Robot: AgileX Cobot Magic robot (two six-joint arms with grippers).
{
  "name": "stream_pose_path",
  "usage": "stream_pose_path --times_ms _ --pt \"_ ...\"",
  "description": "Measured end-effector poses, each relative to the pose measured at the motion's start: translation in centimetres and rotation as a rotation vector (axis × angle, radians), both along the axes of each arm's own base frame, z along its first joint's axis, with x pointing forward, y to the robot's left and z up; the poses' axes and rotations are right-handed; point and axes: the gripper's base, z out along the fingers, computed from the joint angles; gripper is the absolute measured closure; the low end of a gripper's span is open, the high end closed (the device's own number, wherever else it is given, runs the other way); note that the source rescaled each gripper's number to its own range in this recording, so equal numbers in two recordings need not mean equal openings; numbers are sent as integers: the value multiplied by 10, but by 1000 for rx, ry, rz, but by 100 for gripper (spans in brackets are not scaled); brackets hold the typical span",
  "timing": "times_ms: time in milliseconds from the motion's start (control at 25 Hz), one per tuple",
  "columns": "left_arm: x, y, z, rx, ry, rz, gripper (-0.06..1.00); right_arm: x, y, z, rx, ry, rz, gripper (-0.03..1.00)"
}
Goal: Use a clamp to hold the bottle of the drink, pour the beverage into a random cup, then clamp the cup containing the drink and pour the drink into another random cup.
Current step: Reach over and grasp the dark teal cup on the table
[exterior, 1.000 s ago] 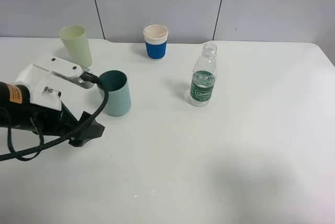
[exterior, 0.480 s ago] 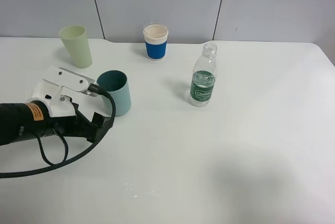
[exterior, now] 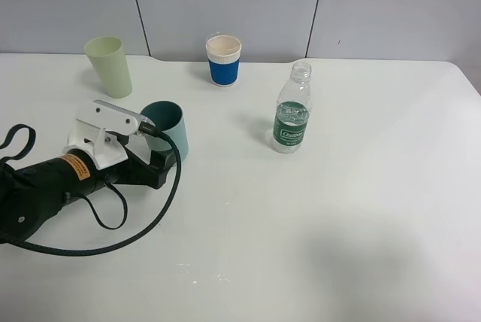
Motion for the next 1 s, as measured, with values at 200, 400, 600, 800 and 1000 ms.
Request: stream_pose_path --times_ms 200,400,600,800,1000 --pt "2 -4 -8 -8 -25 -33 14 0 0 0 0 0 0 -3" --pt "11 -11 -11 -18 -44 -55 14 0 0 0 0 0 0 -3" --pt "19 -19 -19 -19 -45 -79 14 0 0 0 0 0 0 -3" --pt "27 -25 -26 -18 -43 -91 15 0 0 0 0 0 0 -3" --pt "29 -26 -30 -14 -35 -95 94 0 0 0 0 0 0 -3"
